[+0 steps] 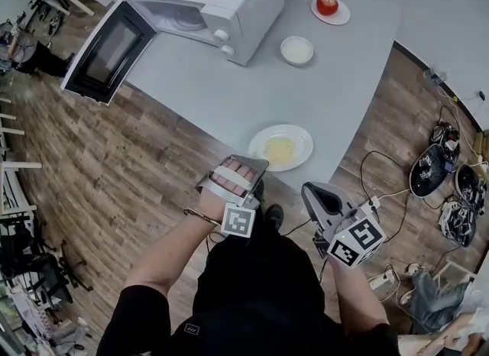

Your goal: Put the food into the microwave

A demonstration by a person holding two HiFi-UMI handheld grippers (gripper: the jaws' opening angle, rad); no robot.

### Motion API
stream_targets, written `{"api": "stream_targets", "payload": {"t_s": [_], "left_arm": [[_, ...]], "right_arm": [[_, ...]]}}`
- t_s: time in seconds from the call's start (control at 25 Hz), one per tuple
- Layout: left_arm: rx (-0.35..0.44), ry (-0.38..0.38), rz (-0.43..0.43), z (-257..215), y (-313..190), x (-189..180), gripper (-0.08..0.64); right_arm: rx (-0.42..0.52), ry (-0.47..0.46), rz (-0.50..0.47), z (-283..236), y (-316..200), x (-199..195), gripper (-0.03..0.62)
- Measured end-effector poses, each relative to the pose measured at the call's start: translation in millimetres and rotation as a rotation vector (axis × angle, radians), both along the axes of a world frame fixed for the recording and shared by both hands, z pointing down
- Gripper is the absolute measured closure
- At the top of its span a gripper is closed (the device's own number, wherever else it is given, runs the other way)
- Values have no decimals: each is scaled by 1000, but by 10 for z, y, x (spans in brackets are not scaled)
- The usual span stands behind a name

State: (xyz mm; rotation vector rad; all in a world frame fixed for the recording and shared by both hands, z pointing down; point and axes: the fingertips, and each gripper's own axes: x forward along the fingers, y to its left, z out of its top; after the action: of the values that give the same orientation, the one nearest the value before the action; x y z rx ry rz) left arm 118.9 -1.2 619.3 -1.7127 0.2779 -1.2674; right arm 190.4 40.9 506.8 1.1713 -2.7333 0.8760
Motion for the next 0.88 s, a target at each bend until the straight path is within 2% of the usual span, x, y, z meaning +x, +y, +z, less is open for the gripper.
{"api": "stream_targets", "payload": {"t_s": [0.16, 0.4, 0.56, 0.68, 0.88], "left_arm": [[57, 19, -19, -229, -131, -16, 538], [65, 41, -86, -532, -315, -270, 538], [123, 37, -116, -815, -546, -597, 538], [139, 47, -150, -949, -745, -918, 538], [179, 43, -176, -1157, -1129, -1542, 538]], "right_arm": [[6, 5, -12, -27, -73, 2, 578], [33, 16, -66, -198, -251, -205, 578], [62, 46, -98, -400, -459, -408, 578], [81, 64, -114, -493, -652, -622, 578], [85, 59, -108, -542, -1039, -1139, 578]]}}
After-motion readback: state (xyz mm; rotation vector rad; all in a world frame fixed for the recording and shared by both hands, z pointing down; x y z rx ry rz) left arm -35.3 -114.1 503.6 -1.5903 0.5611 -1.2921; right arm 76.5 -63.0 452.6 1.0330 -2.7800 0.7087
